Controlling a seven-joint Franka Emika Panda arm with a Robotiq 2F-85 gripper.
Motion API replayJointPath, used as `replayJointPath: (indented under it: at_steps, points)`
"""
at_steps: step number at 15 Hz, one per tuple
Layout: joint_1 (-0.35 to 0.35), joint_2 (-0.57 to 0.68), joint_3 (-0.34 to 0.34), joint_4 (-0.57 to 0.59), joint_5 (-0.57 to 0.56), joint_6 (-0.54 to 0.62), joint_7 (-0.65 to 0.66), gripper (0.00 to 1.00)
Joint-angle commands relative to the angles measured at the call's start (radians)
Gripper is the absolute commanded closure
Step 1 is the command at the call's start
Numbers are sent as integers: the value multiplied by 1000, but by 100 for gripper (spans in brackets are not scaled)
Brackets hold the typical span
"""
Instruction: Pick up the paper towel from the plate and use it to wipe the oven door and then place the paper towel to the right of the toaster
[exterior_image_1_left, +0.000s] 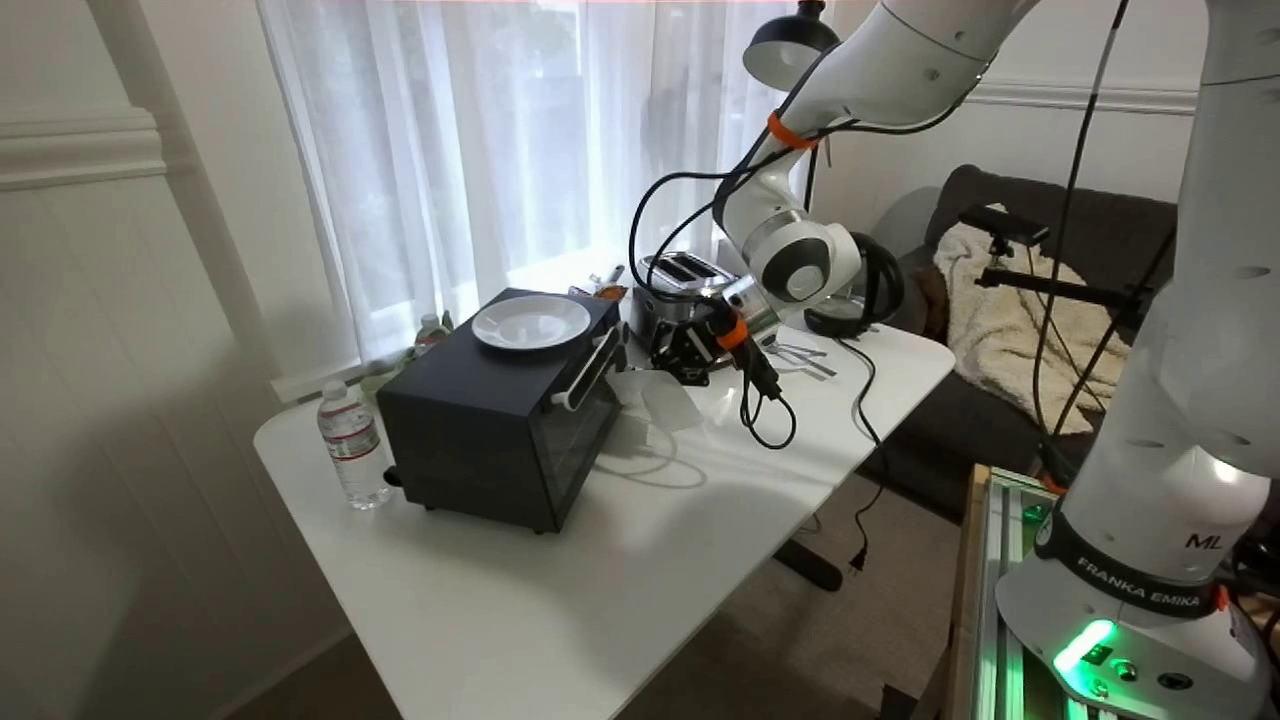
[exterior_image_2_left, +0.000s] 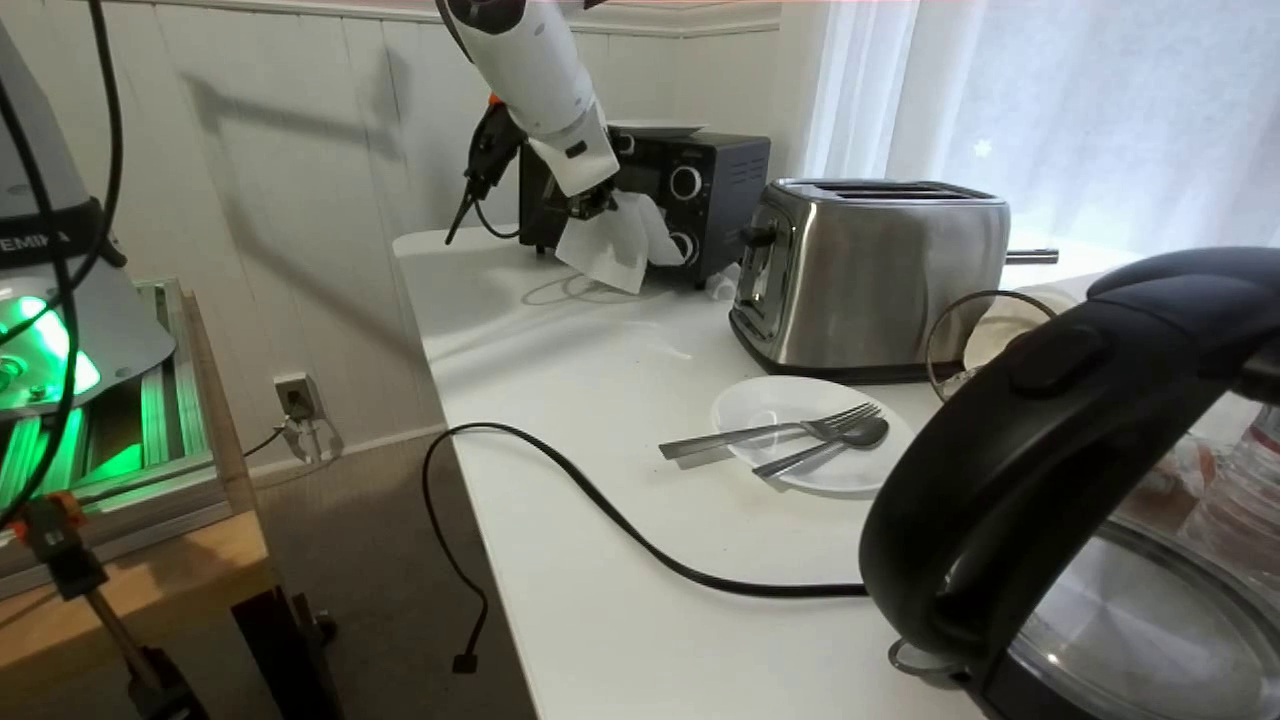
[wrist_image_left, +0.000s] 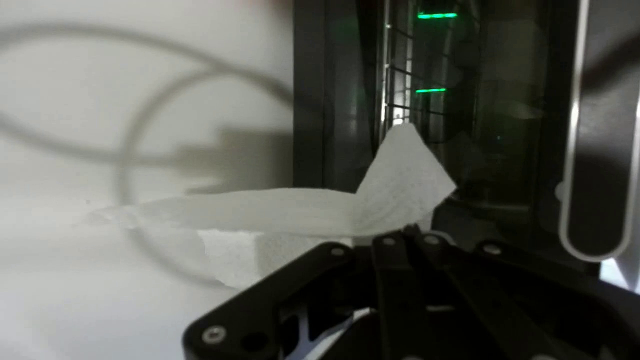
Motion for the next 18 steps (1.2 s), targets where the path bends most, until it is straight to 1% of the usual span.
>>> replayJointPath:
  at_steps: [1, 3, 5, 8, 9, 11, 13, 14, 15, 16, 18]
  points:
    - [19, -54, 8, -77, -214, 100, 189, 100]
    - [22, -82, 6, -128, -390, 145, 332, 100]
    - [26, -108, 5, -172, -549, 237, 471, 100]
    - [21, -115, 1, -239, -799, 334, 684, 100]
    - [53, -126, -41, -262, -879, 356, 751, 100]
    - [61, -136, -79, -296, -1040, 411, 884, 100]
    - [75, -135, -139, -315, -1195, 499, 1013, 100]
    - [82, -128, -182, -319, -1276, 530, 1074, 100]
    - [96, -111, -228, -320, -1346, 594, 1133, 100]
    - [112, -90, -283, -314, -1409, 634, 1178, 100]
    - [150, -50, -400, -283, -1485, 681, 1231, 100]
